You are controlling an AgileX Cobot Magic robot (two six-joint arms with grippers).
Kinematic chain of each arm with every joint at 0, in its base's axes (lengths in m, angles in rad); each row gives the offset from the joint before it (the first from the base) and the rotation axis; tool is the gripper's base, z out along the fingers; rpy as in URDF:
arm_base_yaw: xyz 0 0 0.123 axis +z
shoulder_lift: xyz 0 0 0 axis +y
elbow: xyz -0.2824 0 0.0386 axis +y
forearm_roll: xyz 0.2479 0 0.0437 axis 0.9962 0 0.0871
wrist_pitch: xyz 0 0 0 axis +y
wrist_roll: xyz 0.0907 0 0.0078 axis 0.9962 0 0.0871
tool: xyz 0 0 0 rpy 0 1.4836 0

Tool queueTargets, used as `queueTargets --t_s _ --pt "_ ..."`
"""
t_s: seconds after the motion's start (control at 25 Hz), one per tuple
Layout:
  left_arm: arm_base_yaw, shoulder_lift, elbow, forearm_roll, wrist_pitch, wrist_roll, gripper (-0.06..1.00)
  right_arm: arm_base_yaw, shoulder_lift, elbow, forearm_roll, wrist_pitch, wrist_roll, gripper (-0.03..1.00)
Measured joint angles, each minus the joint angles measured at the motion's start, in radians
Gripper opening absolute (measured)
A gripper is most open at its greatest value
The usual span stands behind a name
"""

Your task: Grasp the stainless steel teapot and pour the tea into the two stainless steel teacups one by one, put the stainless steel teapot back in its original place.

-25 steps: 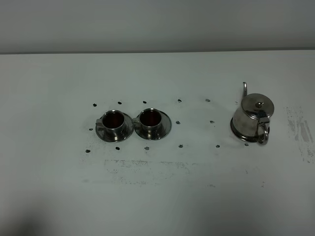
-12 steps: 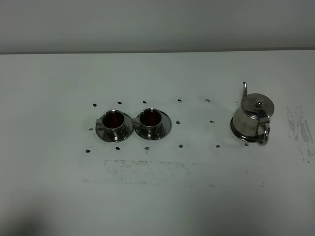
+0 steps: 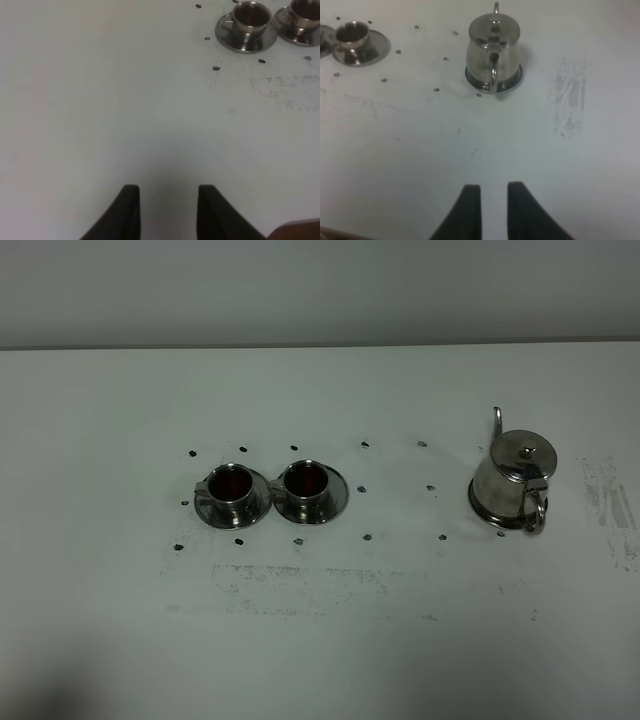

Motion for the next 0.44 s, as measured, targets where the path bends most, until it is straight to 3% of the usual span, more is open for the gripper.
queueTargets --t_s 0.44 --pt "0.0 0.0 0.0 0.0 0.0 0.0 0.29 0.0 0.0 0.0 0.0 0.0 -0.001 0.15"
